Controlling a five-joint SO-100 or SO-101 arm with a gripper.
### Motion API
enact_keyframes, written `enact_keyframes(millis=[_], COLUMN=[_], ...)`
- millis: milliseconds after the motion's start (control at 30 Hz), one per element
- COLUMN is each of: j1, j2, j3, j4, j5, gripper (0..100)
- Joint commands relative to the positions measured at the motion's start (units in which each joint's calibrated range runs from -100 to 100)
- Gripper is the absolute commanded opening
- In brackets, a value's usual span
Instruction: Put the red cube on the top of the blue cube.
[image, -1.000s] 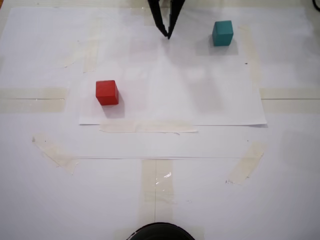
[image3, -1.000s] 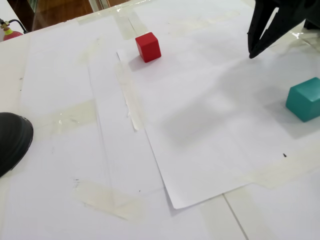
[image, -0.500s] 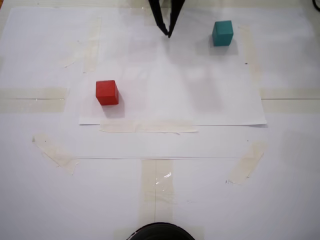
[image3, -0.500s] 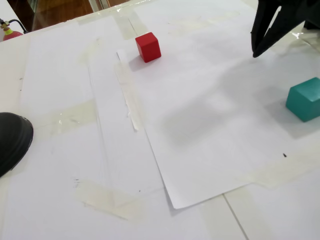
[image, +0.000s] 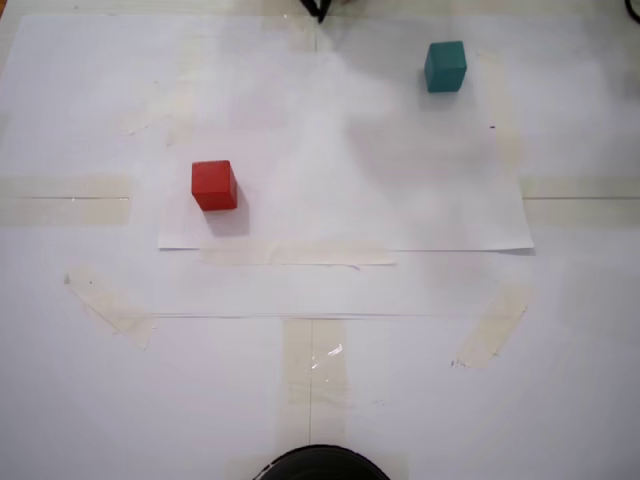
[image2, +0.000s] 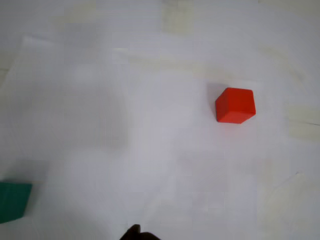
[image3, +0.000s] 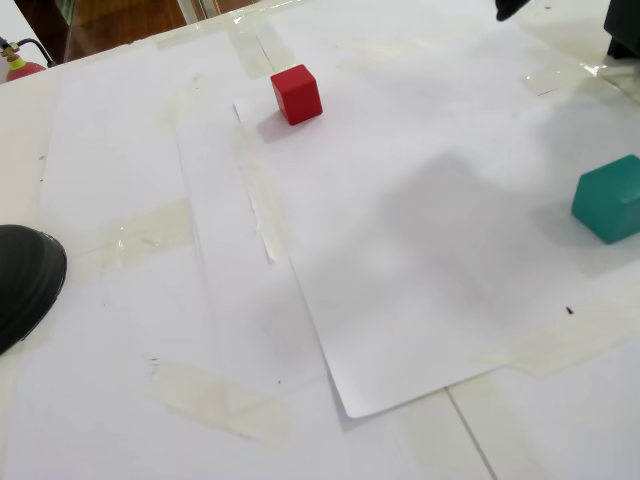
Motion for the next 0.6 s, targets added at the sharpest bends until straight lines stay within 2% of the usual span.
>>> enact_keyframes(millis=[0, 300, 567], j1=[1.47, 8.59, 11.31], j2=[16.21, 36.04, 47.97], j3=[-16.98, -39.58, -53.74], j4=[0.83, 8.25, 12.98], j5=[2.20, 8.30, 9.52], gripper=[0, 0, 0])
